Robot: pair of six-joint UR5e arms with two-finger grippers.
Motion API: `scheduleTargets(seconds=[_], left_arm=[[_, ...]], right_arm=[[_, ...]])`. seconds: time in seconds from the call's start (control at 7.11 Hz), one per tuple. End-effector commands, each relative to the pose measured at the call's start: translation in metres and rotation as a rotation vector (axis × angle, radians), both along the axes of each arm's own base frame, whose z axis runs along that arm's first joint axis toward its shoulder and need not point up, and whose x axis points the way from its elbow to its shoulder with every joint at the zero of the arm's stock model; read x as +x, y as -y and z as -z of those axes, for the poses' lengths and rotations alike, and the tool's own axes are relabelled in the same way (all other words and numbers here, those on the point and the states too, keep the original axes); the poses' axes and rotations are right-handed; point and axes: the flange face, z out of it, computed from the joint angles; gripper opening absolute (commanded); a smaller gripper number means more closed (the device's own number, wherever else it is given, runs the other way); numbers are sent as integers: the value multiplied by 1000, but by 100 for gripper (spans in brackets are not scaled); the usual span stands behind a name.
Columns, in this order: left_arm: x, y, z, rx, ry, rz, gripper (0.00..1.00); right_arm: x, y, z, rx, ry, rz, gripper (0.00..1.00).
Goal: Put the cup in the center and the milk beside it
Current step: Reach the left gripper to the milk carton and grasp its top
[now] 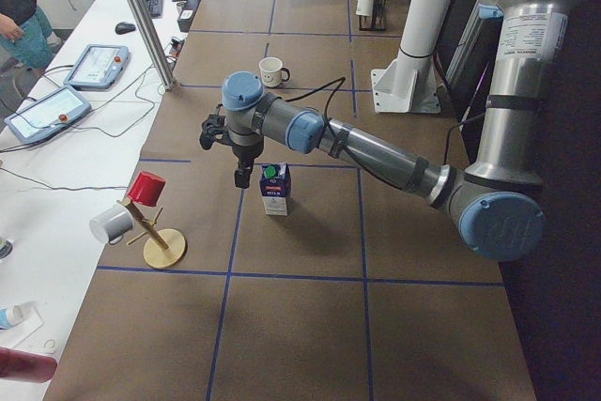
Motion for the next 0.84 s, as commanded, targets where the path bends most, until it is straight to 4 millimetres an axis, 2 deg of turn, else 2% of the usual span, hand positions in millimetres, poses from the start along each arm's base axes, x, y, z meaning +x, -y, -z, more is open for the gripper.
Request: scheduleTargets(seconds=[0.0, 0.14, 0.7], left_arm=[[50, -8, 3, -18, 11, 31, 100], [65, -23, -17, -17, 38, 27, 100], [93, -30, -27, -51, 37, 4, 100]], right_arm=[[0, 0, -1, -4, 0, -3, 100], [0, 0, -2, -5, 0, -1, 100], [0, 0, -2, -5, 0, -1, 100]])
